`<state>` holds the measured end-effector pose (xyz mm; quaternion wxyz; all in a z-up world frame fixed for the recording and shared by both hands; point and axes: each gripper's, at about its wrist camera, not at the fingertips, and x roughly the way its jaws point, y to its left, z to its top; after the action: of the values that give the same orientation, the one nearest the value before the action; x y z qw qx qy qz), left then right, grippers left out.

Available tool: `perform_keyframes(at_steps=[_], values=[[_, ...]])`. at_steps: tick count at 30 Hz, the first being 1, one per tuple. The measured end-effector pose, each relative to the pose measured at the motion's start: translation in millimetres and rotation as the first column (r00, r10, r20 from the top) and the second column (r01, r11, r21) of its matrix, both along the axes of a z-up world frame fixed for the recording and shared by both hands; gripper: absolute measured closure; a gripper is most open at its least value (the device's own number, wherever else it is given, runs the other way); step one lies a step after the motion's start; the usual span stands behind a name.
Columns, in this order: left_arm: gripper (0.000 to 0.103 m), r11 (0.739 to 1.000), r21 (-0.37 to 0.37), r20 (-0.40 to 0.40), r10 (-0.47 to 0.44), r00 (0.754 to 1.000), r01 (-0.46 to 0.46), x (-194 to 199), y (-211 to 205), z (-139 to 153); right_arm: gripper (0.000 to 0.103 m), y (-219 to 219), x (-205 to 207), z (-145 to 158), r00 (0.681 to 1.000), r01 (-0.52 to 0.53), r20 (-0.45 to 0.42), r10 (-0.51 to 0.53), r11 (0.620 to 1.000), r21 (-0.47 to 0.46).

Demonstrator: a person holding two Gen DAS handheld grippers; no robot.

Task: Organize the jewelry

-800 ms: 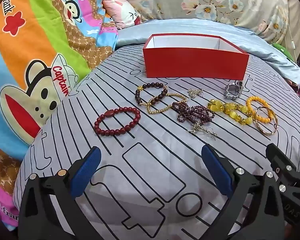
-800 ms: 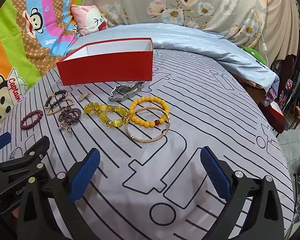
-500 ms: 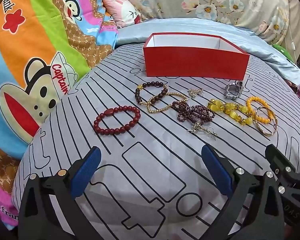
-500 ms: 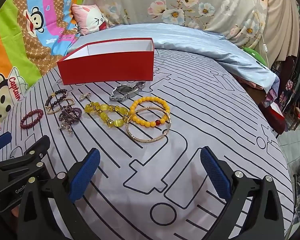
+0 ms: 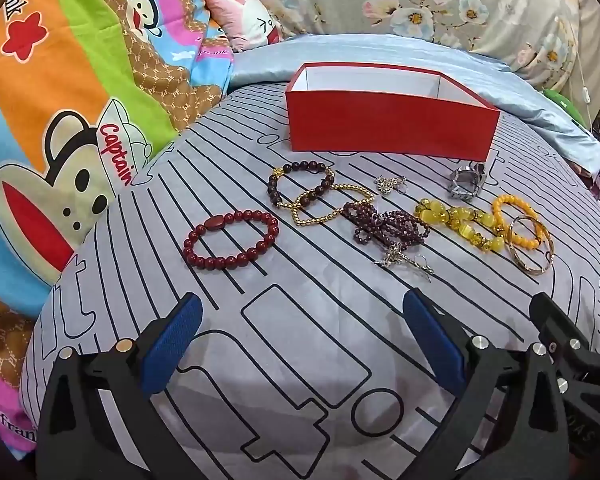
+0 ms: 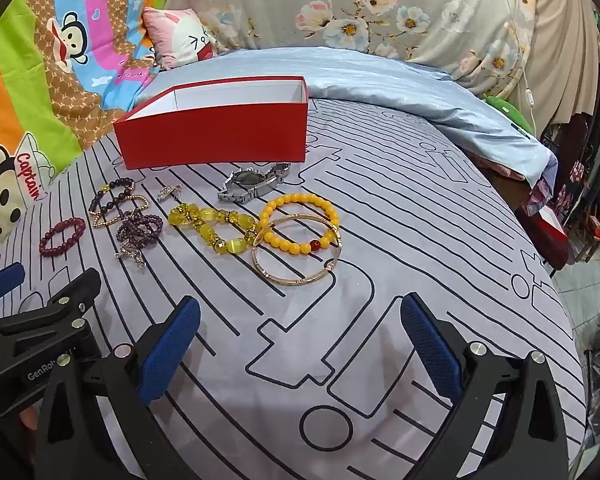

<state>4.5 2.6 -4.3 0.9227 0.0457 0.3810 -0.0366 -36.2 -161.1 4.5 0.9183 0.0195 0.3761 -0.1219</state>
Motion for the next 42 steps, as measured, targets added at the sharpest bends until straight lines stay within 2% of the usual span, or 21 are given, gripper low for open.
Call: perform_keyframes(at_steps=[6, 42], values=[[0.007, 1.000, 0.001, 0.018, -0.003, 1.000, 0.003, -4.5, -4.3, 0.6, 0.007, 0.1, 0.4, 0.3, 1.000, 0.000, 0.000, 0.000, 1.000, -0.001], [0.011, 1.000, -0.007, 0.009, -0.008, 1.000, 0.008, 3.6, 0.6, 3.1, 0.007, 1.2, 0.4, 1.1, 1.000, 0.000, 0.003, 0.000, 1.000, -0.005]])
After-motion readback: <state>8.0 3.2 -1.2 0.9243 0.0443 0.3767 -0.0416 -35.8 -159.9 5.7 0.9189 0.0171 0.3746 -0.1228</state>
